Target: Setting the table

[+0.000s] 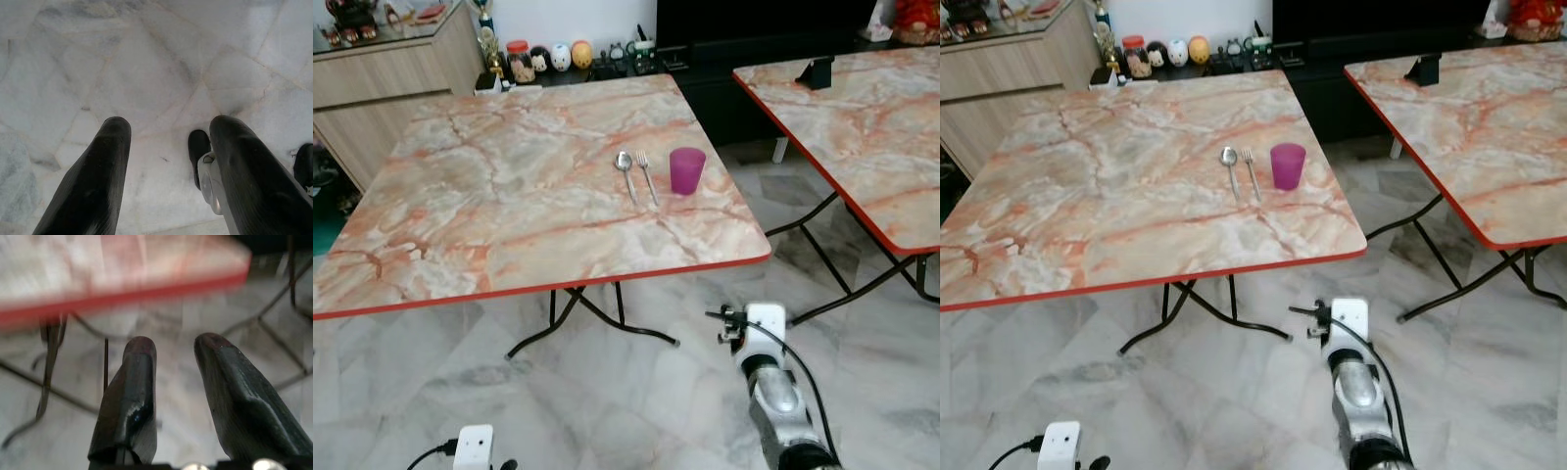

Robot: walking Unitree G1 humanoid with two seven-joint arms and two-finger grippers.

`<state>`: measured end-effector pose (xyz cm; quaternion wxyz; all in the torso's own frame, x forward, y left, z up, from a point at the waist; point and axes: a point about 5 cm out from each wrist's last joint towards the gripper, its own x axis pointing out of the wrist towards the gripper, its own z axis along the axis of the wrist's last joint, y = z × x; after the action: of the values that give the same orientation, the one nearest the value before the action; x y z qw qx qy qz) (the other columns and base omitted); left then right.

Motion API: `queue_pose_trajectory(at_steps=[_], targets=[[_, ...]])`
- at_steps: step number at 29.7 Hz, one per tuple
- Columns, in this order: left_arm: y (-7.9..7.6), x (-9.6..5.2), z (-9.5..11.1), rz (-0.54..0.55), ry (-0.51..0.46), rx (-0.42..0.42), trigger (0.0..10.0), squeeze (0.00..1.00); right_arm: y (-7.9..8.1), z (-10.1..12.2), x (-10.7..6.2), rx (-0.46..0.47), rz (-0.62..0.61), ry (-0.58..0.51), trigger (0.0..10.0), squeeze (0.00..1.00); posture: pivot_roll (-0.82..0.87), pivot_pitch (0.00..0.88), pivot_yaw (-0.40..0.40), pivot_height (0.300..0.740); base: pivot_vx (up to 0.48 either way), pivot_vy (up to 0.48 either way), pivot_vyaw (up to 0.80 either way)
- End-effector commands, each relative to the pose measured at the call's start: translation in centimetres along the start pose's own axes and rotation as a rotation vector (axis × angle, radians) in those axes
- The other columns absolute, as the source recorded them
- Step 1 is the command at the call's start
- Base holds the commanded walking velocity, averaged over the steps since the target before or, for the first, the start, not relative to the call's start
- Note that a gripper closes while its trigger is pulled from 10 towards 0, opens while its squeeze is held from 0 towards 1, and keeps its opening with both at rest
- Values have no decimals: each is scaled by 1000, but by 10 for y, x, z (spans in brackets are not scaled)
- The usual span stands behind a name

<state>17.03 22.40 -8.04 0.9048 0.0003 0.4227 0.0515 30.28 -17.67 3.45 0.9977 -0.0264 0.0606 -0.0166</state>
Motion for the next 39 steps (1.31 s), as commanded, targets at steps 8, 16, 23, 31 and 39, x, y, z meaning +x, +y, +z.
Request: queue_pose_trajectory(at_steps=[8, 16, 23, 31, 39], targets=[[2, -2, -6, -2, 23, 4, 10000, 0, 11, 28, -10, -20, 49, -183, 10000, 0, -100, 0, 80, 740, 0, 0, 0], [2, -1, -6, -1, 24, -3, 10000, 0, 26, 82, 6, 5, 115, -344, 10000, 0, -91, 0, 76, 740, 62, 0, 84], [2, -1, -5, -2, 25, -2, 10000, 0, 37, 91, 6, 49, 136, -359, 10000, 0, -96, 0, 80, 740, 291, 0, 433], [2, -1, -5, -4, 23, 0, 10000, 0, 44, 104, 6, 53, 151, -372, 10000, 0, -93, 0, 82, 740, 297, 0, 0], [1, -1, -5, -8, 25, 0, 10000, 0, 49, 115, 8, 57, 172, -397, 10000, 0, -93, 0, 81, 740, 300, 0, 0]])
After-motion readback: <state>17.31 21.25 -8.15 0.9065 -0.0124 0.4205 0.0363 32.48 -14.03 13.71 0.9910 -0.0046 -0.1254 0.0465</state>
